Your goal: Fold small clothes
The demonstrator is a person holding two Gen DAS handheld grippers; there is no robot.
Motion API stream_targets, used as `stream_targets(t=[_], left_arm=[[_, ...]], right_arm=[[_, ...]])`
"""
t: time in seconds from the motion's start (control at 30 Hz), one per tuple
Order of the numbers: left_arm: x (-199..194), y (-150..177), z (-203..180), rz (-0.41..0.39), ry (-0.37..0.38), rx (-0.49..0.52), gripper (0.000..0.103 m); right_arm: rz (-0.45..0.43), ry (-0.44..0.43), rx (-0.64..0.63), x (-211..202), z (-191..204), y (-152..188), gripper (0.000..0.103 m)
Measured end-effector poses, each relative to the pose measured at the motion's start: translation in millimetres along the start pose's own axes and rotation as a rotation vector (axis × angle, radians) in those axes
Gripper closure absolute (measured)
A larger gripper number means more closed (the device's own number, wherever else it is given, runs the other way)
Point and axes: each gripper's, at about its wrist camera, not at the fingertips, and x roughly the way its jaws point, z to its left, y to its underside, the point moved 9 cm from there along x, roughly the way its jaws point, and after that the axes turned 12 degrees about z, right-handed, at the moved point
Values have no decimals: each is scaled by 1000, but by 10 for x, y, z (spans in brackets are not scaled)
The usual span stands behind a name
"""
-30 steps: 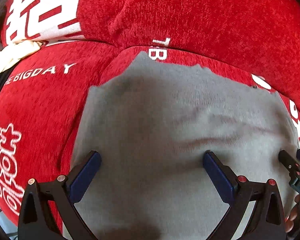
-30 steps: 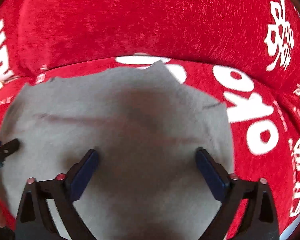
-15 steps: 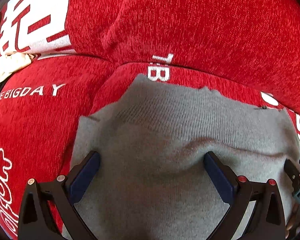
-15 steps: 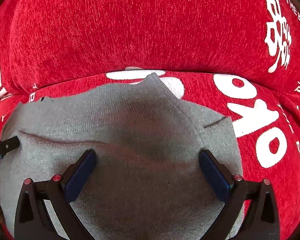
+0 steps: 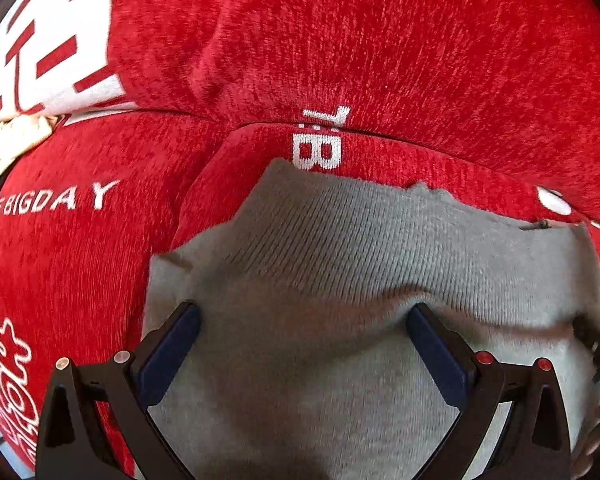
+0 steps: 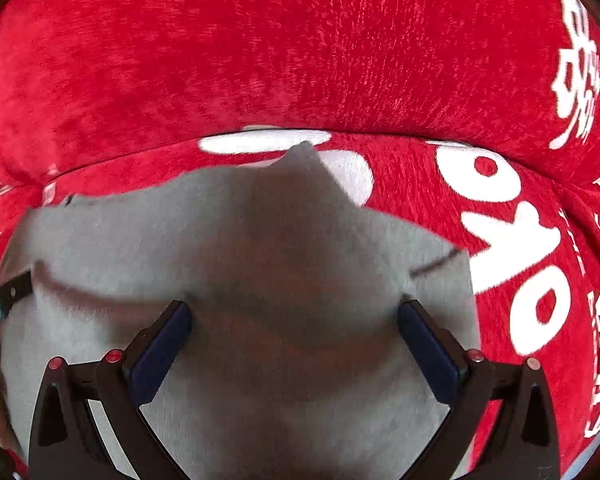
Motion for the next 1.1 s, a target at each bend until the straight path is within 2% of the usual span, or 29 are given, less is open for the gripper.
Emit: stream_targets(t=[0.07,0.1,0.2,0.27,0.3,0.37,0.43,0.57,0.6,0.7,0.73,0.8,0.83,0.93,1.03,1.1], left_arm=[[22,-42,-2,17,6,-15,0],[30,-47,-4,21,6,-21,0],[6,-5,6,12,1,-19,0],[-109,79,27,-21,4,-22,0],[-202,136,43,-53,13,-21,0],[-396,312,108,-110,51,-21,0],[-506,462,159,-128,81,-17,0],[-542,831,334,-138,130,-59,0],[-496,917,365,-131,134,-60,0],[-315,1156,470,-103,82,-54,0],[-285,1220,510,-89,109,-60,0],[-359,1333,688,-84,187,-110,0],[-421,1372,787,-102,197,-132,0],[-543,1456,1177,-141,249,-186,0],[-373,1476,1410,-59,327,-235,0],[-265,1463,1409,1,422,-260,0]], right_arm=[[28,25,28,71,-60,-79,0],[40,8,47,116,-88,-105,0],[18,-12,74,106,-120,-131,0],[-3,-3,88,22,-139,-103,0],[-40,-9,120,-89,-190,-64,0],[-91,-62,150,-264,-203,32,0],[-118,-123,150,-422,-148,207,0],[-138,-155,39,-591,191,643,0],[-146,-137,-7,-605,305,775,0],[-123,-59,-131,-487,544,1008,0],[-94,-39,-153,-406,558,1069,0],[-126,-27,-173,-428,494,1131,0],[-117,-18,-163,-457,446,1158,0],[-140,-62,-123,-662,243,1298,0],[-166,-38,-94,-750,106,1405,0],[-161,-54,-82,-722,63,1437,0]])
